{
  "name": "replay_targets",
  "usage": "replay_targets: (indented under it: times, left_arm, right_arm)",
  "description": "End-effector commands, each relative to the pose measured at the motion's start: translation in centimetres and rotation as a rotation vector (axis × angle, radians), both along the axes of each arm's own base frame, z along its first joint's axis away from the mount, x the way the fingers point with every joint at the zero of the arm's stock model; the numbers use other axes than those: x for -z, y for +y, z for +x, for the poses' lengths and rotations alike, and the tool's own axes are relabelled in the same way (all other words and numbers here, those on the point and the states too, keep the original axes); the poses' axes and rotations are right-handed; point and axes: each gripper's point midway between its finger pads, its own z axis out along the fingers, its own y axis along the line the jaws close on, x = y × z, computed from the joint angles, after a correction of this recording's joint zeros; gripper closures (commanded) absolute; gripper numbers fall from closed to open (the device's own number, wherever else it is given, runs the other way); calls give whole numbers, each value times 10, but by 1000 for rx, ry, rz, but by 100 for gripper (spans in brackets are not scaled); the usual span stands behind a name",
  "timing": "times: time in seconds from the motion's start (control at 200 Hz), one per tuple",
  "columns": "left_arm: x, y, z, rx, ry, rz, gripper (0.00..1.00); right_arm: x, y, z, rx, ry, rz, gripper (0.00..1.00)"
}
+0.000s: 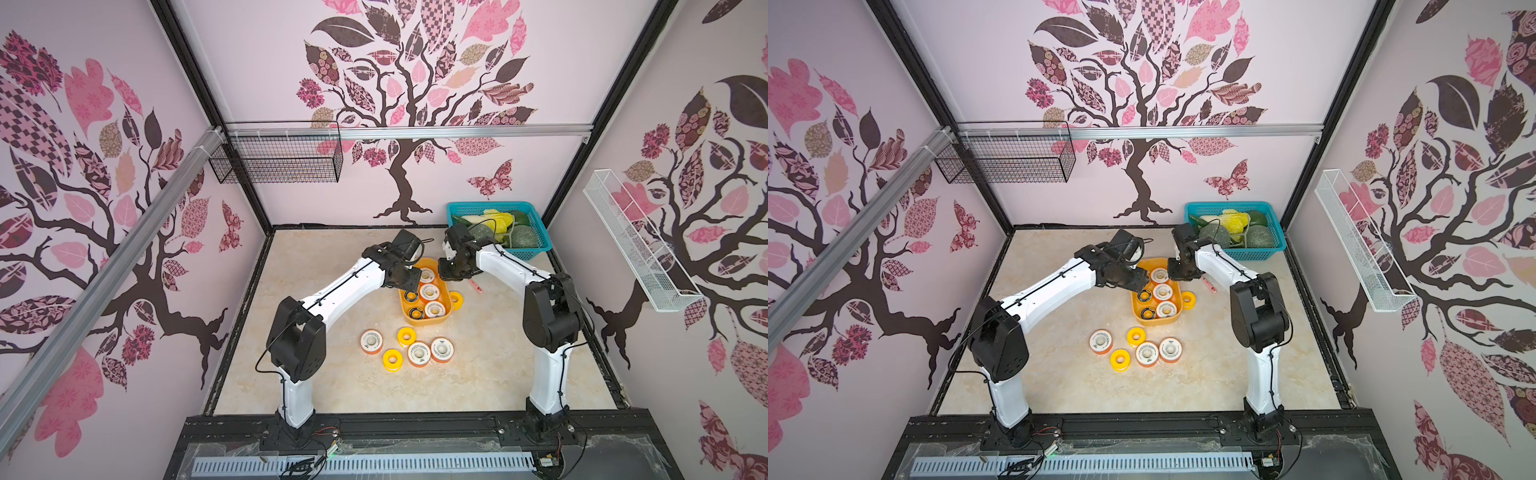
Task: Put the sealing tape into the storage box
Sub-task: Place the sealing tape in the storage box, then pick up the sealing tape at the center of the board.
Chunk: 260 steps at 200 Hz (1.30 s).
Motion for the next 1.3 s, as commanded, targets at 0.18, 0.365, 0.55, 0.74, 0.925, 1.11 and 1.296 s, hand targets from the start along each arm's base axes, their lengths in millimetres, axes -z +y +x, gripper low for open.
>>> replay_targets:
  times: [0.18,0.365,0.55,0.74,0.925,1.11,1.296]
  left_arm:
    - [8,27,0,-65,35,7,43]
    - [8,46,-6,-92,47,-11,43]
    - [-4,73,-19,-96,33,-5,43]
    - [-21,116,-20,-173,-12,-73,43]
    - [-17,150,-20,-283,-58,-99,43]
    - [-15,160,-21,-325,-56,-66,43]
    - [-14,162,-18,-335,-43,-97,43]
  right_arm:
    - [-11,1,0,15,-16,38,71]
    - [-40,-4,-9,2,-91,58,67]
    - [-58,-15,-40,-47,-123,49,64]
    - [-56,-24,-93,-100,-72,72,61]
    - [-52,-28,-143,-146,-50,91,52]
    - [-52,-28,-173,-156,-52,79,46]
    - [-41,-14,-198,-225,-46,46,41]
